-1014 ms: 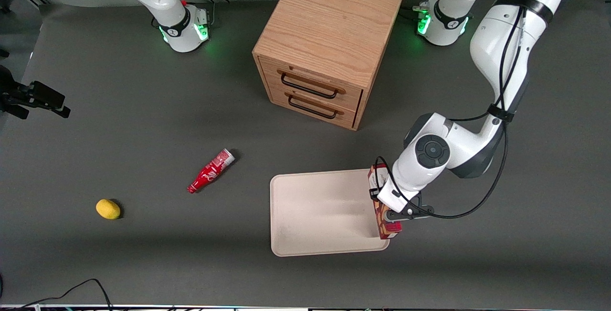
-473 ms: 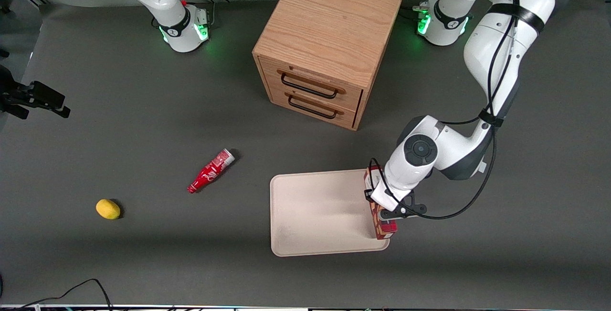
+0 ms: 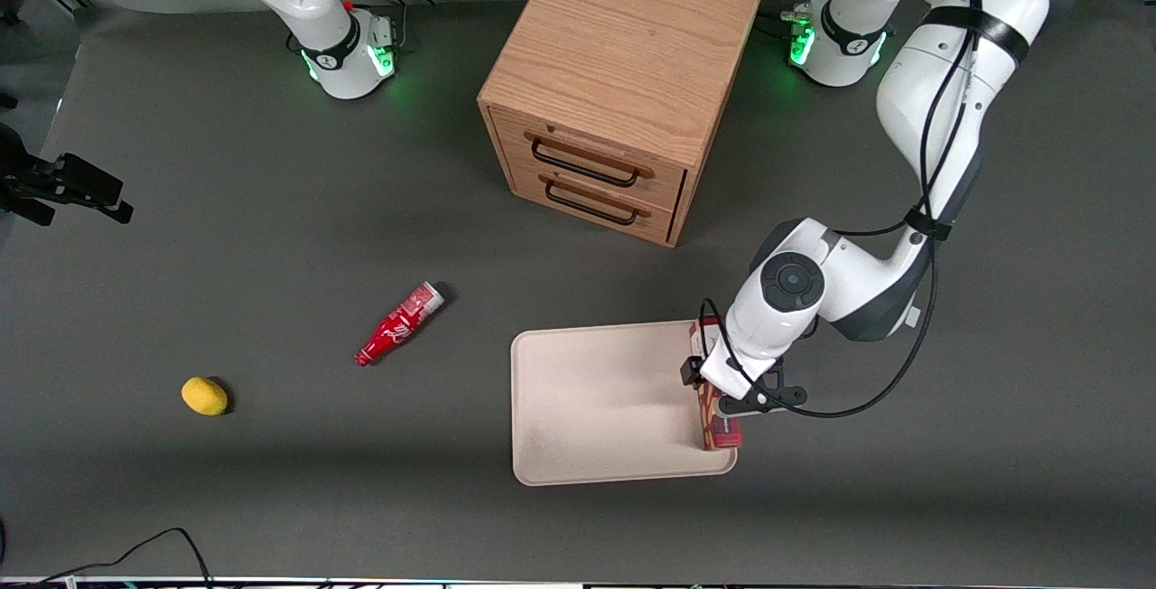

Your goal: Place red cookie box on tray

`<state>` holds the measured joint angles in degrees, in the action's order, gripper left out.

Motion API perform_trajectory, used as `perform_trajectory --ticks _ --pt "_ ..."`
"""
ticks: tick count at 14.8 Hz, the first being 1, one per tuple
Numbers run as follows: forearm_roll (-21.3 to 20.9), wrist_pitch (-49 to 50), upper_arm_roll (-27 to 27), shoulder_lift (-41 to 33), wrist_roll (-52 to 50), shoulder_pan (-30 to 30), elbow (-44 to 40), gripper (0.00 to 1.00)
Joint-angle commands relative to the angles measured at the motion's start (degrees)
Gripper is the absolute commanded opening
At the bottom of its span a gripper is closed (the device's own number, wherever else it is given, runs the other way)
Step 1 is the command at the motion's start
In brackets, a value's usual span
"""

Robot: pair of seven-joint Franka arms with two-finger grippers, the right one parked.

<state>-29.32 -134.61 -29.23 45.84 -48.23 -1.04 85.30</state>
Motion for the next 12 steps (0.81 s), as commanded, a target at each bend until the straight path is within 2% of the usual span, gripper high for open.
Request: perform_trajectory --ticks 1,3,7,10,12 --pt "-0.4 6.9 -0.3 -4.9 -1.9 -0.3 0.2 1.0" --pt "1.8 12.9 -0.8 -9.2 -1.4 -0.2 0.0 1.0" --pt "12.5 26.5 -0.1 -20.0 4.5 0.1 -2.0 1.0" --pt "18.0 38.8 3.9 -26.0 11.6 0.1 -6.4 1.0" --pt "22.8 44.9 10.2 -30.8 18.7 0.1 -7.3 1.0"
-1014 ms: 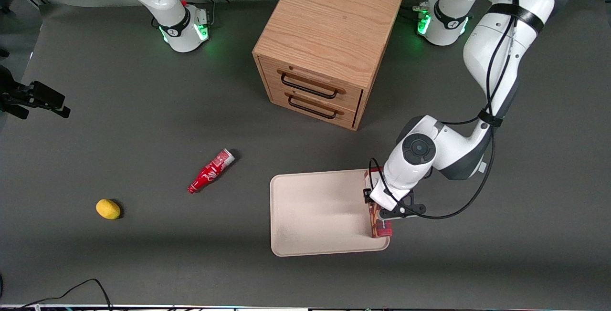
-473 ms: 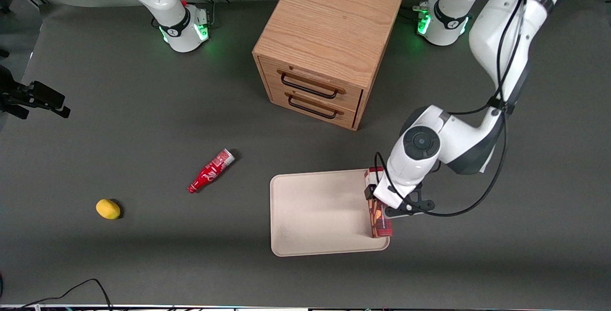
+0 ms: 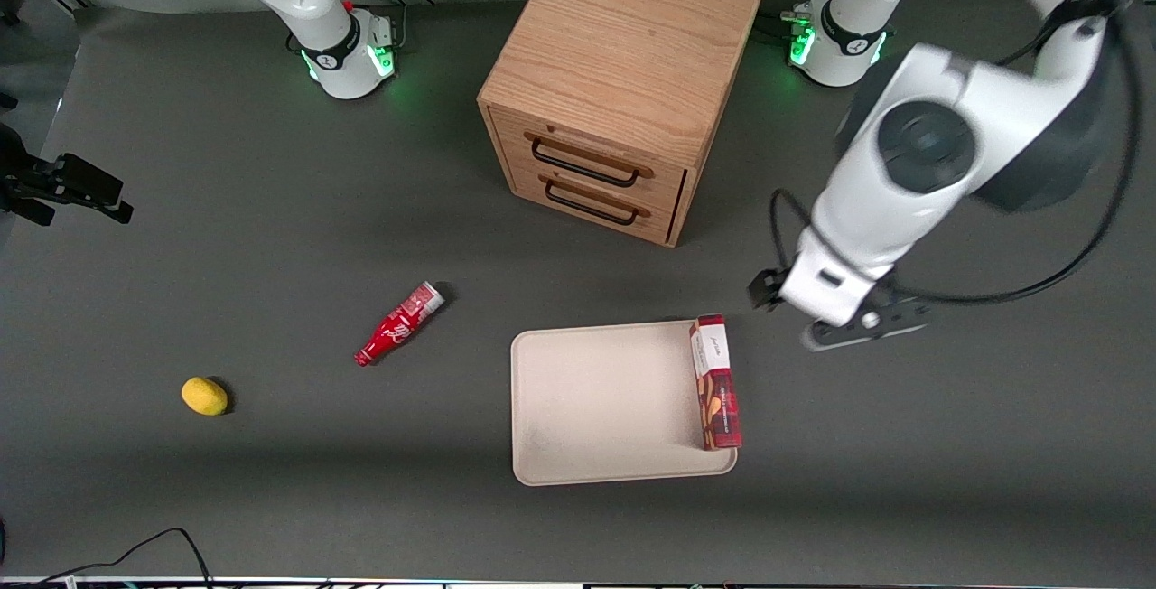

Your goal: Place red cookie box on tray

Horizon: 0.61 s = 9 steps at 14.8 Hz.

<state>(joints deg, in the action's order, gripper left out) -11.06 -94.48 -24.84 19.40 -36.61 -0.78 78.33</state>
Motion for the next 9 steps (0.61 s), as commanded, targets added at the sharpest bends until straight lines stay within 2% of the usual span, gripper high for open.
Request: perform_trajectory --ticks 1,5,9 --pt "6.7 6.4 9.3 -7.0 11.8 -0.3 0.1 1.0" --pt "10.5 16.9 21.0 -14.5 31.7 -0.4 2.0 1.0" --pt "11.7 16.6 27.1 -24.4 39.2 -0.9 13.8 1.0"
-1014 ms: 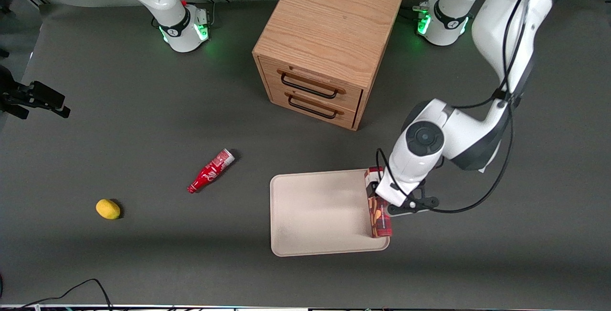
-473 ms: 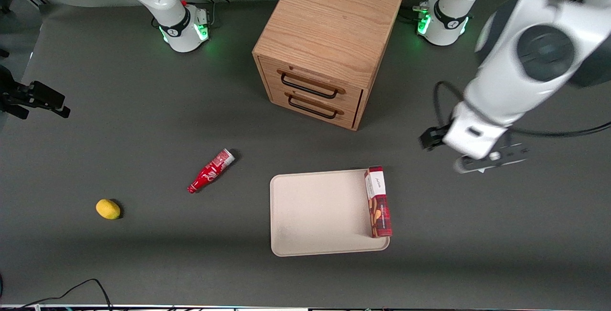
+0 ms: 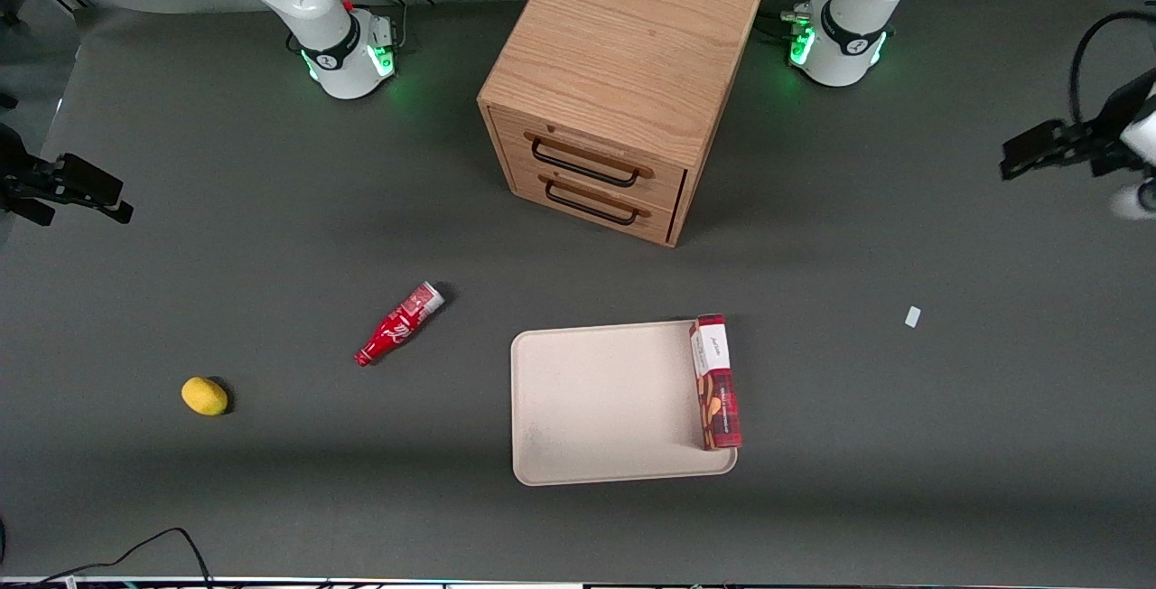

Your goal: Place red cookie box on tray

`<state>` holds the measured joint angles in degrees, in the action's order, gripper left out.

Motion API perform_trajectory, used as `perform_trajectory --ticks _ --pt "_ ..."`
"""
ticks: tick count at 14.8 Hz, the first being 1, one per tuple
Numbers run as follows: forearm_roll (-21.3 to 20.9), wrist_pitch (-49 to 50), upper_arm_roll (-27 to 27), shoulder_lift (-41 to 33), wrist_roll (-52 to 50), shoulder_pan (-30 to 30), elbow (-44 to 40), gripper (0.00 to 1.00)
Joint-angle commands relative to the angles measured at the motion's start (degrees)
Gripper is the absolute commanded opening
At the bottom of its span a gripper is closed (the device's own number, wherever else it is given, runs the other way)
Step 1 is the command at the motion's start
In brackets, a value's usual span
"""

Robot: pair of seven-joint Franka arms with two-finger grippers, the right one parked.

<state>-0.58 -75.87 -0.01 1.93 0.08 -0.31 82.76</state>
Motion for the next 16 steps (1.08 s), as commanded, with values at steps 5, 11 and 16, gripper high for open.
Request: perform_trajectory --ticks 5,11,16 --pt "1.1 -6.7 2.6 -15.2 2.6 -1.4 20.5 1.0" --pt "0.7 -4.2 2.5 -13.1 5.9 -1.5 15.1 1.0" --pt "0.7 -3.9 2.4 -12.8 5.7 -1.5 14.7 1.0"
